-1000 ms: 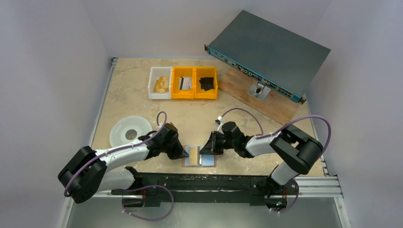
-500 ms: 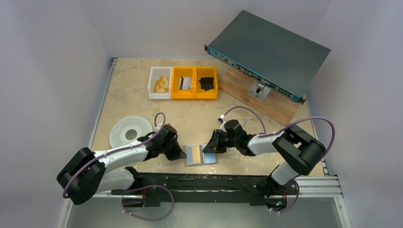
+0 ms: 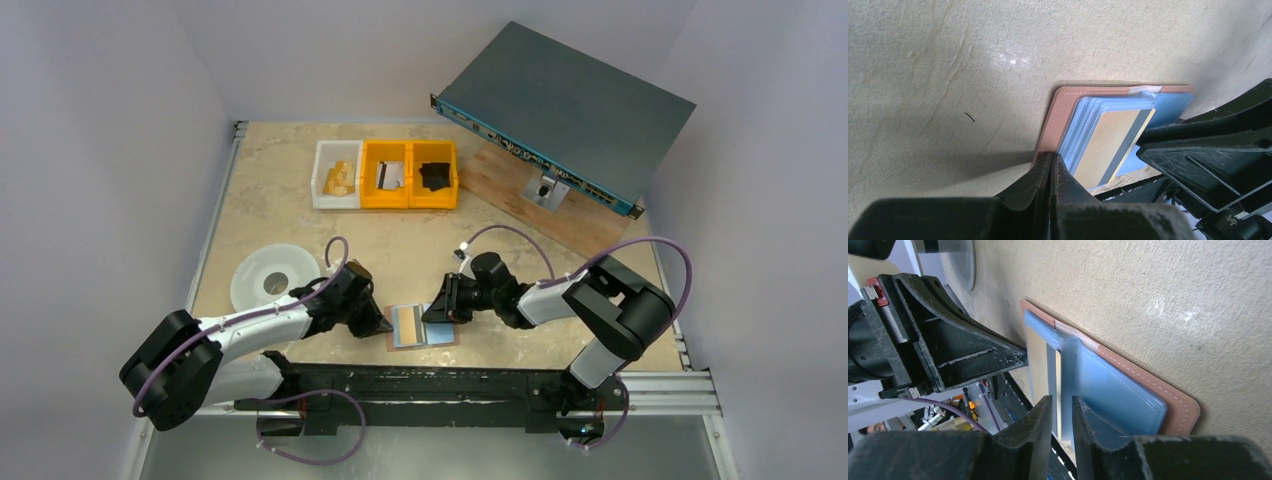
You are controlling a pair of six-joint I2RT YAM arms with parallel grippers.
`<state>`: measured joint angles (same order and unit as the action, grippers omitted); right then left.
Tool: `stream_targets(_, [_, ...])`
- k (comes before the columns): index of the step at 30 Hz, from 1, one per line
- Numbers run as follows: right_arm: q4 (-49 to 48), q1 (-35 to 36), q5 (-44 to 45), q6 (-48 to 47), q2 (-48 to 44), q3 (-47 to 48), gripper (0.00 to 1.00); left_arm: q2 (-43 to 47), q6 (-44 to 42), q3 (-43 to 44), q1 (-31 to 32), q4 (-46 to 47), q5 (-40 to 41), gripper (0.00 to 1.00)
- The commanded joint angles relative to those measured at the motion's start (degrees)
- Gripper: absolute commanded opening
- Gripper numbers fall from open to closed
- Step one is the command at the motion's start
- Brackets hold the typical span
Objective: Take the credit cards out of the card holder
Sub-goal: Remove the credit card from the card holder.
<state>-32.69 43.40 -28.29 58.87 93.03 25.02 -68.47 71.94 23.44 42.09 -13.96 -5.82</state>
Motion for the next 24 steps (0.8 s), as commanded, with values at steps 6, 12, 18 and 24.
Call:
stream_targets(6, [-3.8,1.5,-1.4,0.9,1.9,0.8,0.20,-3.1,-1.6,-2.0,0.1,-6.3,4.8,0.00])
stream_targets(12, [-3.8,2.6,-1.0,1.1,2.9,1.7,0.18,-3.1,-1.6,-2.0,0.1,-6.4,4.8,0.00])
stream_targets(18, [-3.2,2.5,-0.7,0.8,2.6,1.7,0.08,-3.2,-1.7,-1.8,0.1,-6.7,4.9,0.00])
stream_targets(24, [0.2,2.4,-0.1,-0.4,0.7,1.7,0.00,-2.5,-1.8,-1.6,0.1,-7.8,5.4,0.00])
